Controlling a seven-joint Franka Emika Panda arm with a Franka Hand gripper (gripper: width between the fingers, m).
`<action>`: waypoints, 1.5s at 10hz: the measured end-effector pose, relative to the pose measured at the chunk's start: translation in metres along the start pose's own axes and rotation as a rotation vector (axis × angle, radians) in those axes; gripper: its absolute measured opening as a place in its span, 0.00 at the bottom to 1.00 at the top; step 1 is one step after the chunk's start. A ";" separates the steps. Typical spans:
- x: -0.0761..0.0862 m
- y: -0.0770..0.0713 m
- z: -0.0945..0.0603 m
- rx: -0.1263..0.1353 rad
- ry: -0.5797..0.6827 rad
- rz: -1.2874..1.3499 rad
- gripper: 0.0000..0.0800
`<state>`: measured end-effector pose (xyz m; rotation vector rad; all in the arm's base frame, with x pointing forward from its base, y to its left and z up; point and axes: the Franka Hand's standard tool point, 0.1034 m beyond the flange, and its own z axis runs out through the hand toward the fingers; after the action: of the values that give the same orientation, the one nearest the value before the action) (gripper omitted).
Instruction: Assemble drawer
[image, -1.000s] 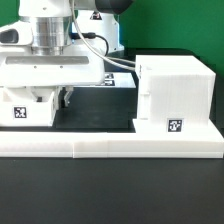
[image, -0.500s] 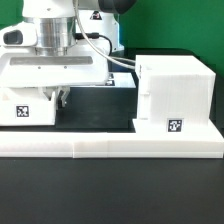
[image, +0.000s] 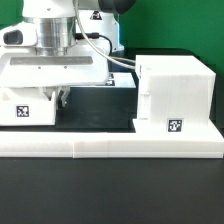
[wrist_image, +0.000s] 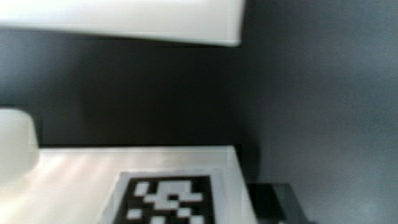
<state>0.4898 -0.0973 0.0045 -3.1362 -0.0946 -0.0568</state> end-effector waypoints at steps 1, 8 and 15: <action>0.000 -0.008 -0.005 0.006 -0.005 -0.012 0.10; -0.002 -0.035 -0.022 0.002 0.003 -0.256 0.10; -0.006 -0.036 -0.016 -0.009 -0.054 -0.814 0.10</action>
Offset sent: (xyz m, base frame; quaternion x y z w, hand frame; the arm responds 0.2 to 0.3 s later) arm -0.0112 0.0295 0.0277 -0.0204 0.0093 0.0171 0.9996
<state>0.4816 -0.0621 0.0205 -2.8660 -1.3381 0.0285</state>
